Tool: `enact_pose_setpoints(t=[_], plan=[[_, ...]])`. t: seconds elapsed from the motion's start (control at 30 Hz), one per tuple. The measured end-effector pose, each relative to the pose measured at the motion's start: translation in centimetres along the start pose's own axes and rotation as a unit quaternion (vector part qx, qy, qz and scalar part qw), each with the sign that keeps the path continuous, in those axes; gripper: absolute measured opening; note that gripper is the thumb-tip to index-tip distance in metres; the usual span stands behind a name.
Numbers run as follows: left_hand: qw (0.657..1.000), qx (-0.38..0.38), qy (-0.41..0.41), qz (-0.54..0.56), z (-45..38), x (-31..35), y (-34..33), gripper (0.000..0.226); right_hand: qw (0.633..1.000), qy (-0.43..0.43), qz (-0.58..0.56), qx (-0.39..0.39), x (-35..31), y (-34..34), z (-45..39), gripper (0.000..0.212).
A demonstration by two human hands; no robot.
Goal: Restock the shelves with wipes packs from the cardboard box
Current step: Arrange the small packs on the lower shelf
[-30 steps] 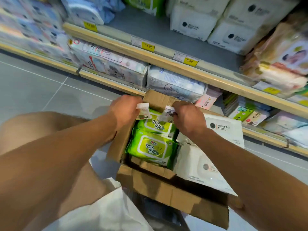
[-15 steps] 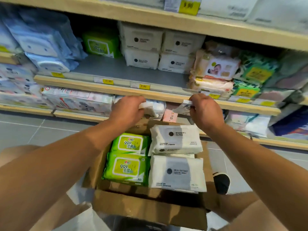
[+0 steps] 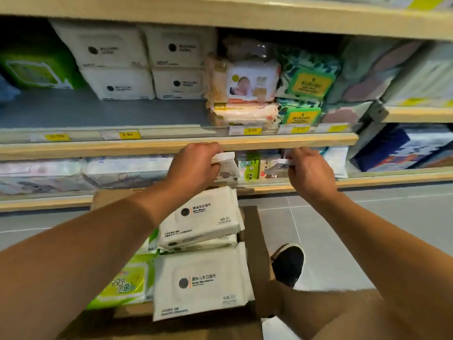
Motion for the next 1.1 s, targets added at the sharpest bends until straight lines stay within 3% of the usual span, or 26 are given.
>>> enact_pose_setpoints(t=[0.43, 0.57, 0.97, 1.1], plan=[[0.996, -0.087, -0.027, 0.02, -4.9, -1.5, -10.7, 0.02, 0.995, -0.014, 0.016, -0.096, 5.3, -11.4, -5.9, 0.027], [0.995, -0.08, -0.051, 0.036, -6.1, -2.2, -12.5, 0.019, 0.994, -0.003, 0.029, -0.108, 5.0, -14.2, -7.1, 0.028], [0.993, -0.098, -0.062, 0.026, -7.4, -2.6, -15.5, 0.022, 0.992, 0.01, 0.033, -0.119, 4.5, -18.5, -7.3, 0.033], [0.996, -0.067, -0.063, -0.005, -8.1, -1.8, -16.6, 0.022, 0.997, 0.0, 0.001, -0.083, 4.8, -17.5, -6.3, 0.045]])
Point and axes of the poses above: each hand's wrist, its own z-axis away from the middle knuckle, its own y-axis out of the back of the hand, x = y × z, the point moved 4 cm from there along -z, towards the middle knuckle, and after that the axes turned 3 degrees about -y, right-handed, at the moved point
